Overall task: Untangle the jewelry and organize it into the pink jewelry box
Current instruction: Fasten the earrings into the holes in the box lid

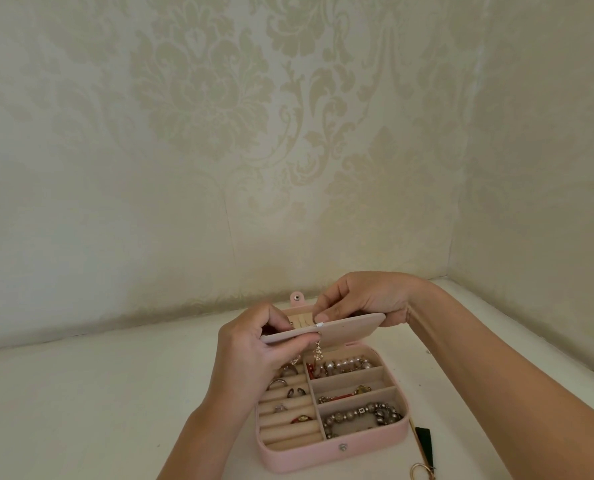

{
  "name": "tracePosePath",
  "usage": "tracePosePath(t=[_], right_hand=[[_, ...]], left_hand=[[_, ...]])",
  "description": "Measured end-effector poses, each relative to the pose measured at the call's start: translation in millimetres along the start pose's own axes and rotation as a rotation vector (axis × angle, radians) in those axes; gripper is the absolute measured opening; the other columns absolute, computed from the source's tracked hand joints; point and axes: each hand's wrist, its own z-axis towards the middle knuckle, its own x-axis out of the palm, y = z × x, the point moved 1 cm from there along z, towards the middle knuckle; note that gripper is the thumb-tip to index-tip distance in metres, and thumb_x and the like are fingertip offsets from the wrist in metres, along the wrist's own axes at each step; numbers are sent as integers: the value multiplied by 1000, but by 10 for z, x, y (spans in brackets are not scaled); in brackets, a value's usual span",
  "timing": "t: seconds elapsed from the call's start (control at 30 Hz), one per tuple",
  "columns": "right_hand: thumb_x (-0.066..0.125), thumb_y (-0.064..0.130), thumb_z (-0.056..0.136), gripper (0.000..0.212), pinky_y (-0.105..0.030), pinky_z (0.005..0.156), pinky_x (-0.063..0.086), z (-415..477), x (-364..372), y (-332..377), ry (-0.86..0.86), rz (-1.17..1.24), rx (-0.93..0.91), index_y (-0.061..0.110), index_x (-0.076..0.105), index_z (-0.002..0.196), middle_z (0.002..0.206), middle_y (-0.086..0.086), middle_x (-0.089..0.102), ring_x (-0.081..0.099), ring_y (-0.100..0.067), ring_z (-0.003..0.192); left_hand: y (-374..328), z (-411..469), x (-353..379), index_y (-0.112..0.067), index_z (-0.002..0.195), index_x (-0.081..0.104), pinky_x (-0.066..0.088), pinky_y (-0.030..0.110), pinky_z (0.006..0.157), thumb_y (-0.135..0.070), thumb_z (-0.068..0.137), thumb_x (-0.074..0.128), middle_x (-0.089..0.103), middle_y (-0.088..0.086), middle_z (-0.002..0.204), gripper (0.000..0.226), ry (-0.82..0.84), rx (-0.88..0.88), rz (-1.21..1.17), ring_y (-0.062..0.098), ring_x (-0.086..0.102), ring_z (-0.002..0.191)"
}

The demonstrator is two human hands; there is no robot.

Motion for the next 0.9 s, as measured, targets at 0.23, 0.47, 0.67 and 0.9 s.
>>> tracePosePath(t=[0.23, 0.47, 0.67, 0.9], right_hand=[[68, 21, 75, 13, -16, 49, 47, 21, -33, -18, 24, 15, 12, 8, 68, 80, 65, 1, 65, 58, -7, 54], [67, 24, 78, 26, -19, 48, 40, 41, 22, 19, -2, -129, 57, 2, 63, 90, 63, -1, 55, 50, -8, 51], [69, 20, 83, 22, -15, 48, 39, -89, 65, 181, -123, -280, 33, 2, 71, 96, 70, -1, 60, 51, -9, 56], [74, 27, 79, 12, -15, 51, 31, -263, 222, 332, -408, -577, -35, 19, 72, 70, 47, 14, 51, 42, -1, 47]], left_hand=[[-18, -3, 2, -17, 60, 57, 47, 19, 54, -40, 53, 80, 64, -12, 66, 34, 0, -5, -5, 6, 60, 61], [5, -4, 10, -17, 62, 56, 48, 21, 54, -35, 55, 82, 64, -12, 67, 32, 11, 10, -19, 7, 60, 60], [15, -1, 12, -20, 62, 57, 45, 13, 56, -38, 55, 81, 64, -13, 69, 31, 2, 43, -4, 6, 61, 63], [5, -1, 20, -20, 63, 58, 48, 17, 55, -42, 55, 79, 65, -14, 67, 32, -14, 15, -5, 5, 61, 60]])
